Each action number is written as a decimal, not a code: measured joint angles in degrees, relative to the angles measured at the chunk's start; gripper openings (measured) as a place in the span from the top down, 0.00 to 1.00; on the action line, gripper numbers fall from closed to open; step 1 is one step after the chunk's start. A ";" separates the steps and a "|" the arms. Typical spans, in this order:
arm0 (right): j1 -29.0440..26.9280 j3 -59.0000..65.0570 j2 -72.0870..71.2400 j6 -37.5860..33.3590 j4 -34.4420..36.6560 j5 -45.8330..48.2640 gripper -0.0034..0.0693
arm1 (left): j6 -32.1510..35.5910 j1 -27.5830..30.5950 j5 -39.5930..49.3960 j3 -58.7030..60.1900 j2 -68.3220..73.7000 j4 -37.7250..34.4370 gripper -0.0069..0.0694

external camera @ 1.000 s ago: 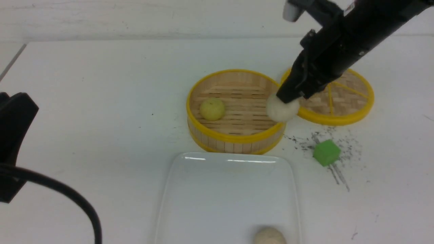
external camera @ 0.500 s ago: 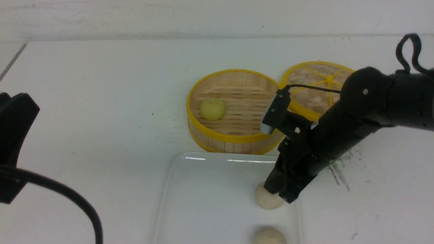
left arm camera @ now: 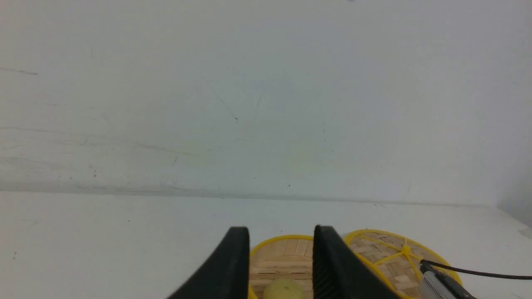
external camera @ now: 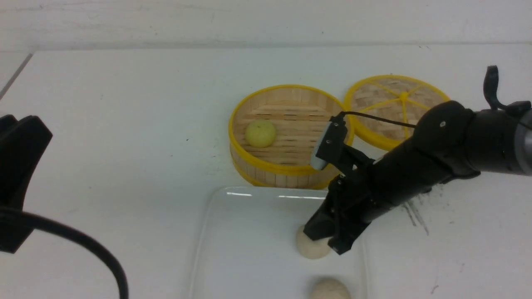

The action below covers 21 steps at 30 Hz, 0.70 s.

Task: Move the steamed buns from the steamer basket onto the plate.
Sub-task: Use the right arm to put the steamed stuffed bun into the plate, then use the left arm to grab the steamed stuffed bun that is closest to it

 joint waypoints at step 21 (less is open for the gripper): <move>0.00 0.00 -2.37 1.17 -4.10 -4.50 0.58 | 0.00 0.00 -0.75 0.00 0.00 0.99 0.58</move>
